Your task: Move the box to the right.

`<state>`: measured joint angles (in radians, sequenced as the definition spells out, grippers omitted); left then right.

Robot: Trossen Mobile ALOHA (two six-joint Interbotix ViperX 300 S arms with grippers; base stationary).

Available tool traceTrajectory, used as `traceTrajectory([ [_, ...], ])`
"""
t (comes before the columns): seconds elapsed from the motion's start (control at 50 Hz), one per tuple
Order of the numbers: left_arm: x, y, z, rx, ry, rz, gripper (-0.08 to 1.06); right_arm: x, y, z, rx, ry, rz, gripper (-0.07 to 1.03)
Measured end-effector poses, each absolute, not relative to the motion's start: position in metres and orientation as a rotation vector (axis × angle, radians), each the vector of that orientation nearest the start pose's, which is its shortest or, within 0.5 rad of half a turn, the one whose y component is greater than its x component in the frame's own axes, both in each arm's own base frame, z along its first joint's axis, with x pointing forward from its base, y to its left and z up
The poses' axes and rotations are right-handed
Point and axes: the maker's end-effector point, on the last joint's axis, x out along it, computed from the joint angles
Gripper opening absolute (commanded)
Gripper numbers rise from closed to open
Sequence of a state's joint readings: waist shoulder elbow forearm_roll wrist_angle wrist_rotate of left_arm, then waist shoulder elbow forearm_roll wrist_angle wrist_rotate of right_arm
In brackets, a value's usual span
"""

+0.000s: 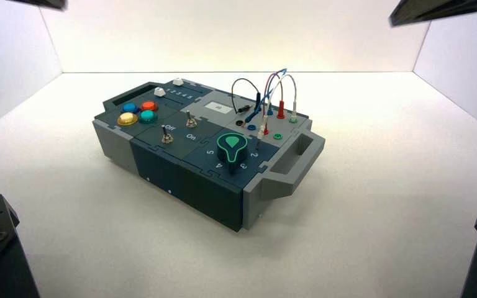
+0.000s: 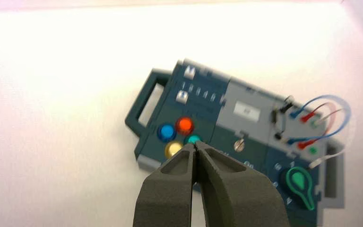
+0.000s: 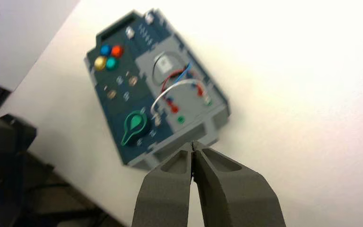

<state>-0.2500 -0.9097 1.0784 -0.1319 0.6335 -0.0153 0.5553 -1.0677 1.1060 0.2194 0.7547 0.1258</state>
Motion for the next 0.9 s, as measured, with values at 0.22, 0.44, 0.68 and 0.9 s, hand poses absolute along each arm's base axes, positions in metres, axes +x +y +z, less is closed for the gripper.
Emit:
traceTrajectory([
  [0.22,0.249,-0.067,0.166,-0.016,0.964,-0.221,-0.03,0.142,0.132,0.182,0.155,0.946,0.569,-0.02],
  [0.44,0.295,-0.050,0.154,-0.004,1.046,-0.143,-0.03,0.133,0.136,0.181,0.197,0.994,0.590,-0.02],
  [0.68,0.345,-0.043,0.119,0.025,1.161,-0.119,-0.03,0.123,0.140,0.186,0.240,1.014,0.624,-0.02],
  [0.9,0.367,-0.045,0.076,0.032,1.270,-0.118,-0.03,0.121,0.141,0.186,0.251,1.025,0.628,-0.02],
])
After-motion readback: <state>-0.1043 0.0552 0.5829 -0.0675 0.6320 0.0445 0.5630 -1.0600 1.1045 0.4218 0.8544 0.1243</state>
